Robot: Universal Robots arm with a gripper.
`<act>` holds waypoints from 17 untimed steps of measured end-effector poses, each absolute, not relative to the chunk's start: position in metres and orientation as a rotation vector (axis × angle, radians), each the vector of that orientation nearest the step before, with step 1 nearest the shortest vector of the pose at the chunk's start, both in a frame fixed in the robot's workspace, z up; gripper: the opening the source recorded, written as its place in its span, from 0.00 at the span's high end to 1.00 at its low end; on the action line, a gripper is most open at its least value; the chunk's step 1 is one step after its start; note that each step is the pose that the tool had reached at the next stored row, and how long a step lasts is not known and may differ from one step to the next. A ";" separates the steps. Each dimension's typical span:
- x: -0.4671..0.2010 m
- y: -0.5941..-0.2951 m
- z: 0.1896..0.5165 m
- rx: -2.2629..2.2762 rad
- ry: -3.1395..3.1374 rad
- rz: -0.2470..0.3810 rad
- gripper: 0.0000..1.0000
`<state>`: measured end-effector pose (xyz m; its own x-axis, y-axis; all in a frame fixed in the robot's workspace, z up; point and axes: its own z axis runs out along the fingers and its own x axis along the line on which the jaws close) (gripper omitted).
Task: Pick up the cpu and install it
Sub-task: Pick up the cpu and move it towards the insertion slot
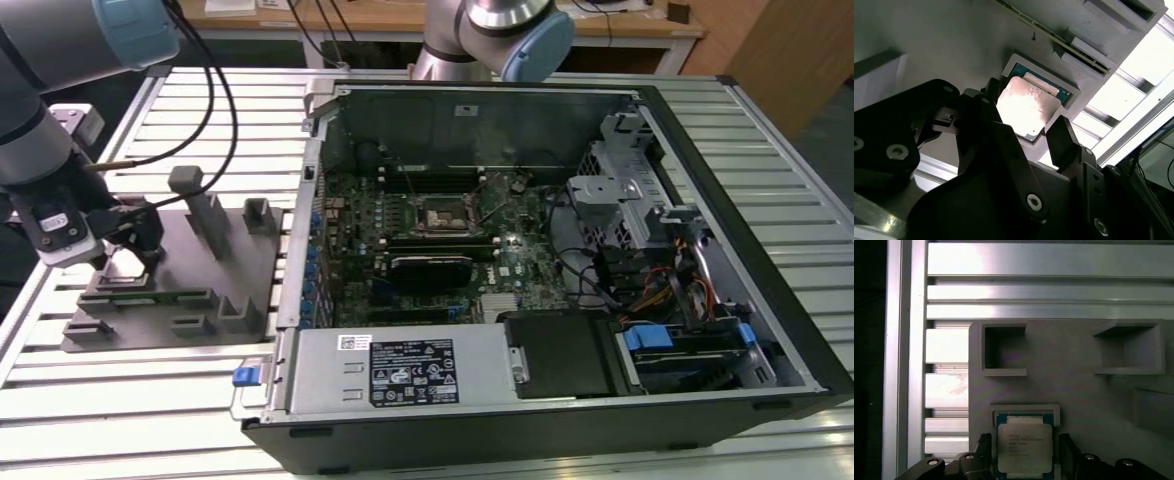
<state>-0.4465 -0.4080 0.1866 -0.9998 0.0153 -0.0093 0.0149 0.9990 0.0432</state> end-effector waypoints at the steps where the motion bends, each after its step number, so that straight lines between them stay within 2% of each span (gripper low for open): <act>1: -0.447 -0.408 0.186 0.024 3.131 0.067 0.35; 7: -0.447 -0.408 0.185 0.024 3.132 0.065 0.35; 8: -0.447 -0.408 0.185 0.024 3.132 0.065 0.37; 9: -0.447 -0.408 0.185 0.024 3.132 0.064 0.43; 11: -0.447 -0.408 0.185 0.024 3.131 0.065 0.46; 17: -0.447 -0.408 0.186 0.024 3.131 0.065 0.46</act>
<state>-0.4470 -0.4079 0.1855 -0.9998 0.0157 -0.0092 0.0153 0.9990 0.0414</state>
